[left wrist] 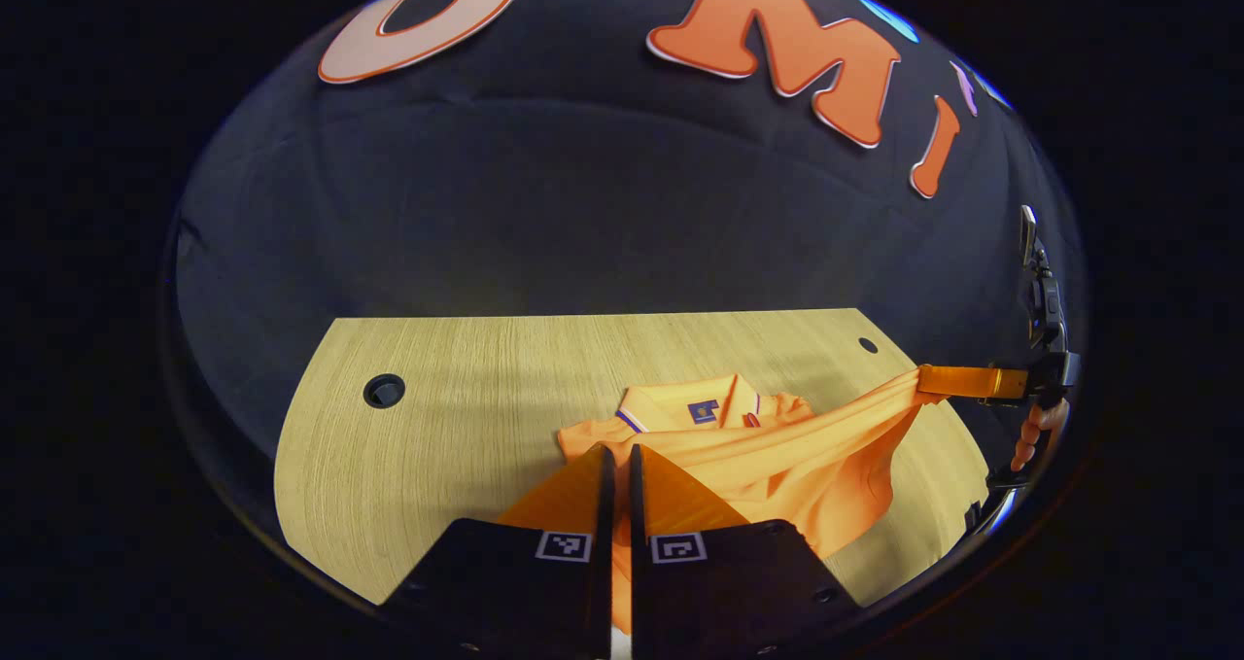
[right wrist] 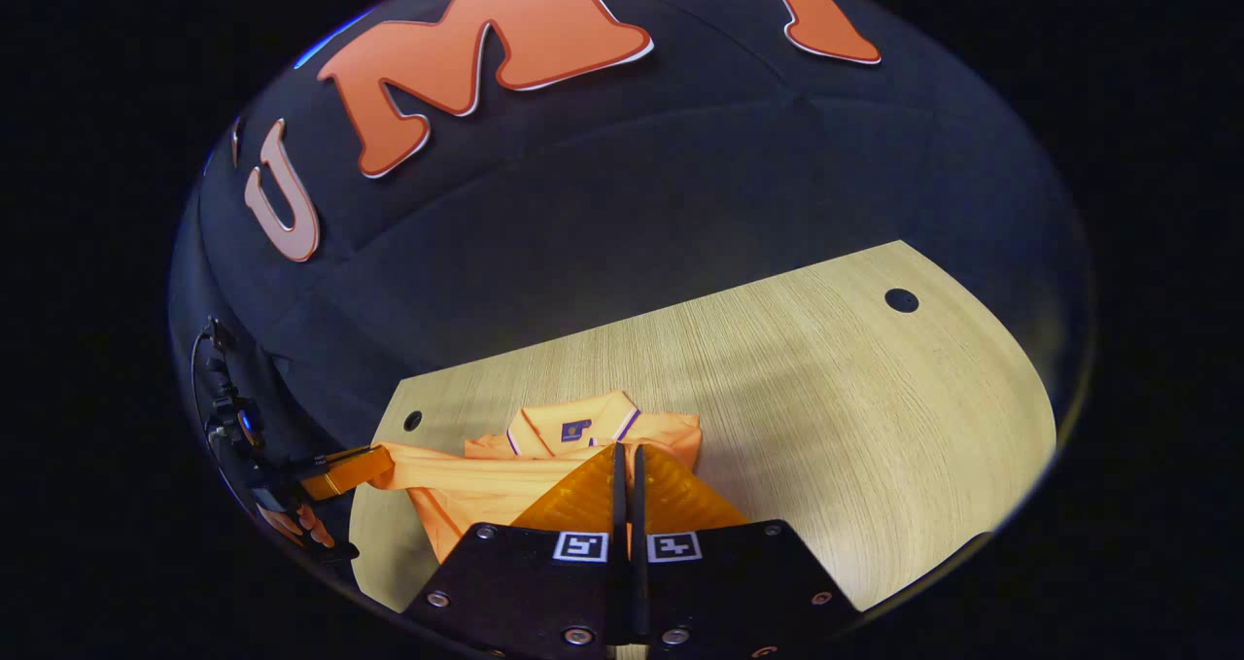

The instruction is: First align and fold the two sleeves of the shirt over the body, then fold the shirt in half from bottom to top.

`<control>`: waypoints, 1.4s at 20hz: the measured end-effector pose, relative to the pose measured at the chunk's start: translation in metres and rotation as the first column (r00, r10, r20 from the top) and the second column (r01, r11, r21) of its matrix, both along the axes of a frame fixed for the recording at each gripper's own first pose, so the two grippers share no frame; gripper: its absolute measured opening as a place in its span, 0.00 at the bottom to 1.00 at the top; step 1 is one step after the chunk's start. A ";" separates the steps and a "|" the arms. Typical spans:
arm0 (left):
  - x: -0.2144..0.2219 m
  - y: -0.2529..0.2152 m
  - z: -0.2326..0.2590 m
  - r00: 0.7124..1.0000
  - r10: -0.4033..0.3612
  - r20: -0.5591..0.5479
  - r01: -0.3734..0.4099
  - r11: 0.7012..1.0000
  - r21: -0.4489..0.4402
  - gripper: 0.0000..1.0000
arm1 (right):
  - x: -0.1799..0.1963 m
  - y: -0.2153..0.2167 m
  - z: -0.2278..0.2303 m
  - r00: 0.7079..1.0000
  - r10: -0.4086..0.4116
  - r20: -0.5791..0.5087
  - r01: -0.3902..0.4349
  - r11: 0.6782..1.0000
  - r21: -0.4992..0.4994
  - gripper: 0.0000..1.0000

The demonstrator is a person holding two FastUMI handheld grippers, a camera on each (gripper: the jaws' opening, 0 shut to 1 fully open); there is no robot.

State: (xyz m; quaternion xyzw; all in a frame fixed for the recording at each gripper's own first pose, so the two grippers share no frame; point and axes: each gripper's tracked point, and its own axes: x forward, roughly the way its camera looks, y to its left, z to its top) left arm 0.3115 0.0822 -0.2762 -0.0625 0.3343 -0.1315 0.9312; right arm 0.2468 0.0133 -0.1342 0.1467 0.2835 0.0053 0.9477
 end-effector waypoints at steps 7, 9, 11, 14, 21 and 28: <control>0.041 0.003 -0.044 0.997 0.010 -0.072 -0.010 1.000 0.008 0.08 | 0.043 0.002 -0.028 0.998 -0.024 -0.061 0.025 1.000 0.008 0.01; 0.049 0.003 -0.048 0.998 0.016 -0.067 -0.015 1.000 0.012 0.08 | 0.051 0.001 -0.034 0.996 -0.032 -0.085 0.032 0.999 0.004 0.01; 0.055 0.000 -0.052 0.997 0.015 -0.072 -0.014 1.000 0.017 0.08 | 0.057 0.000 -0.046 0.991 -0.062 -0.121 0.065 0.998 0.017 0.01; 0.060 0.008 -0.075 0.993 0.042 -0.107 -0.033 0.996 0.082 0.07 | 0.064 0.001 -0.058 0.987 -0.077 -0.143 0.081 0.997 0.022 0.05; 0.057 0.018 -0.052 0.995 0.073 -0.063 -0.067 0.994 0.090 0.65 | 0.066 -0.012 -0.046 0.990 -0.113 -0.080 0.112 0.993 -0.027 0.51; 0.025 0.018 -0.002 0.991 0.135 0.003 -0.135 0.990 0.045 0.93 | 0.030 0.005 -0.002 0.998 -0.061 0.018 0.062 0.997 -0.054 0.83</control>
